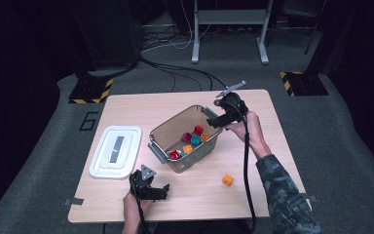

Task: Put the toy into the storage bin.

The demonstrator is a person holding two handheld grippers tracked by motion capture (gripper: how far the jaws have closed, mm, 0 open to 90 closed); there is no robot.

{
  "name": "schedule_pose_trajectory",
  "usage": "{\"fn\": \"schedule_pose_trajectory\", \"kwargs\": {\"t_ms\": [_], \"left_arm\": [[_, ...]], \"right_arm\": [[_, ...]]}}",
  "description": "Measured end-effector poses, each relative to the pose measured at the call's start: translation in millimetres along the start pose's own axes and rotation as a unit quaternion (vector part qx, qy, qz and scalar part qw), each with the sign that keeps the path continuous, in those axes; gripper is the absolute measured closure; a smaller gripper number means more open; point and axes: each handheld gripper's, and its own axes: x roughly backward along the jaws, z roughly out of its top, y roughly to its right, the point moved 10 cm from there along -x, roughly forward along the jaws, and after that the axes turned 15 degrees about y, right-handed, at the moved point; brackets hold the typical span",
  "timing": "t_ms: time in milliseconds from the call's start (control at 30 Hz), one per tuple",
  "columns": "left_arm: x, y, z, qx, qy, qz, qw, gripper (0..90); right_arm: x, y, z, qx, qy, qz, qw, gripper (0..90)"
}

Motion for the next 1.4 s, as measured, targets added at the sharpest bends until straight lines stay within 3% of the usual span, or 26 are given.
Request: {"fn": "schedule_pose_trajectory", "kwargs": {"t_ms": [67,300,467,733,1400], "left_arm": [[0.4,-0.1,-0.2,-0.001,-0.003,0.0,1.0,0.0],[0.4,-0.1,-0.2,-0.001,-0.003,0.0,1.0,0.0],[0.5,-0.1,-0.2,-0.001,-0.003,0.0,1.0,0.0],[0.5,-0.1,-0.2,-0.001,-0.003,0.0,1.0,0.0],[0.5,-0.1,-0.2,-0.001,-0.003,0.0,1.0,0.0]], "right_arm": [[13.1,3.8,-8.9,-0.002,0.004,-0.004,1.0,9.5],[35.0,11.8,-36.3,-0.01,0.004,-0.013,0.9999,5.4],[42.7,13.8,-59.6,-0.02,-0.005,-0.015,0.9997,2.4],[40.5,3.5,-107.0,-0.028,-0.033,-0.01,0.999,0.0],[30.4,-33.9,-173.8,-0.031,-0.081,0.02,0.996,0.0]]}}
